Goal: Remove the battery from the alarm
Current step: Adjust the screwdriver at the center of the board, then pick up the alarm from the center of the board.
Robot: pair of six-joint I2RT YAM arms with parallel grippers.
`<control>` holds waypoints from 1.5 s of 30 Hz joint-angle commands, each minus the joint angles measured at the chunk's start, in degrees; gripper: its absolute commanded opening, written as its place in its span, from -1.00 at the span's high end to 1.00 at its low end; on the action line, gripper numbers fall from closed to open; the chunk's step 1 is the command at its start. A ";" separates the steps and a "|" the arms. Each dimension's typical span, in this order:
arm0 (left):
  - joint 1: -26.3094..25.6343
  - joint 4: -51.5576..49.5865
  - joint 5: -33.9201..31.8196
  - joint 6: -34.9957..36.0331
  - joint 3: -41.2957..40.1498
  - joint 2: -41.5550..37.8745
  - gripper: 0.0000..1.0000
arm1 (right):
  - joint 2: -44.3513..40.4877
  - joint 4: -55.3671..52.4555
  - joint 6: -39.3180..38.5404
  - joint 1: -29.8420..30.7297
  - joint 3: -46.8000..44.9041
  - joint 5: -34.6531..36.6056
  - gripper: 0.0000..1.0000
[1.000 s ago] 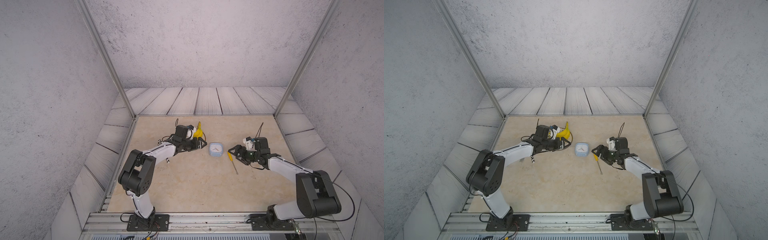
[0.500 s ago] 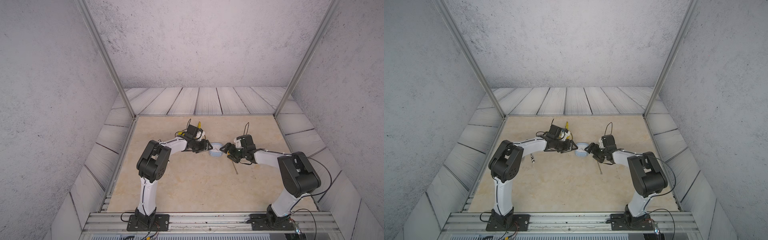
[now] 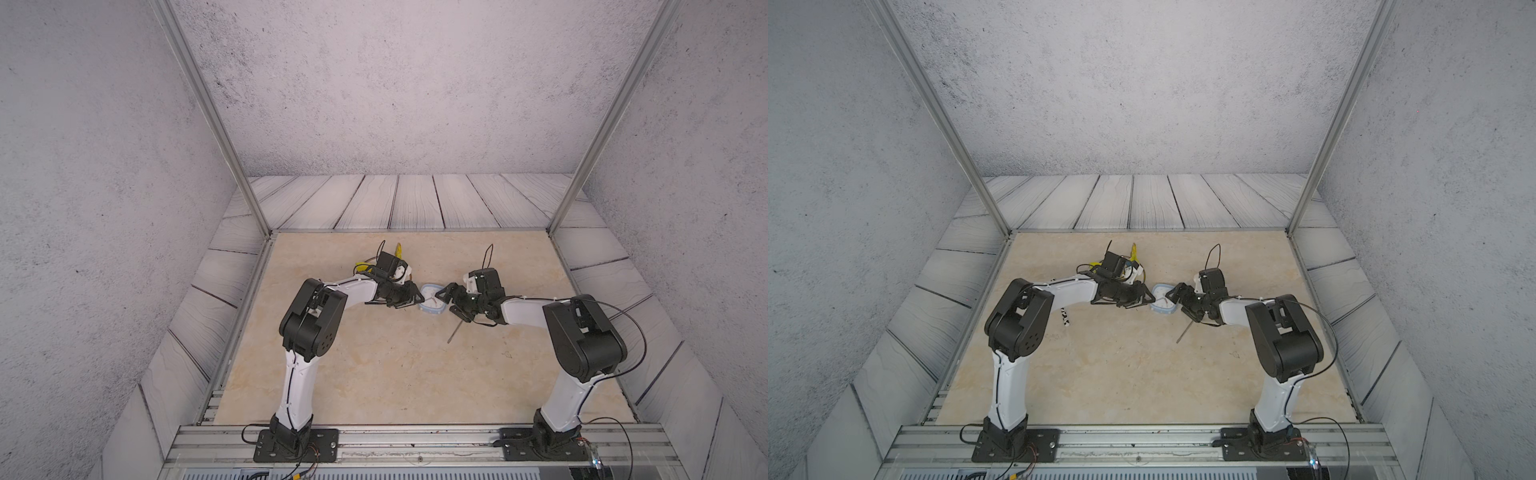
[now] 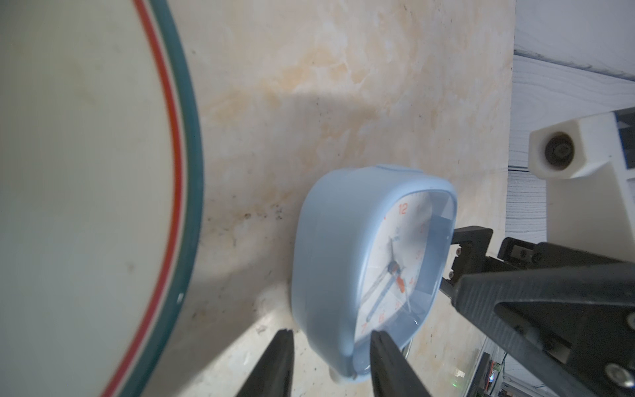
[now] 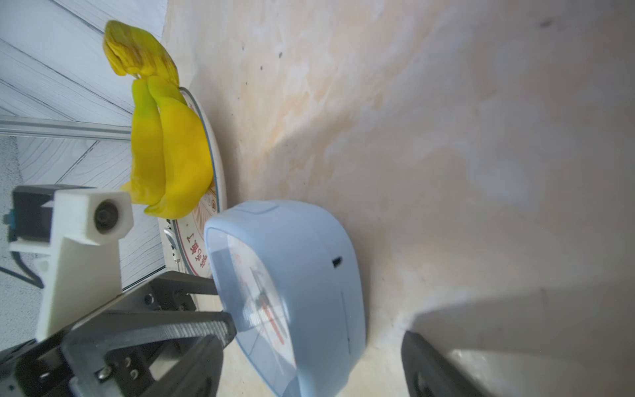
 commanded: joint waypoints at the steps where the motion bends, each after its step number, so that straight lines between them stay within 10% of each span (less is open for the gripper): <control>1: -0.02 0.55 -1.18 -0.58 -1.64 0.74 0.19 | 3.62 1.97 -1.06 0.29 -0.38 -1.97 -0.72; 22: 0.94 4.77 1.03 -3.40 -4.27 0.63 0.18 | 5.84 26.26 1.35 0.38 -3.26 -11.51 -0.34; 30: 1.82 5.39 0.68 -3.07 -6.91 -3.69 0.06 | 0.52 20.59 -3.09 0.40 -4.33 -9.59 0.10; 45: 8.25 -3.87 0.84 -3.06 -20.52 -34.23 -0.58 | -22.26 -9.74 -32.61 3.95 -3.89 3.95 0.14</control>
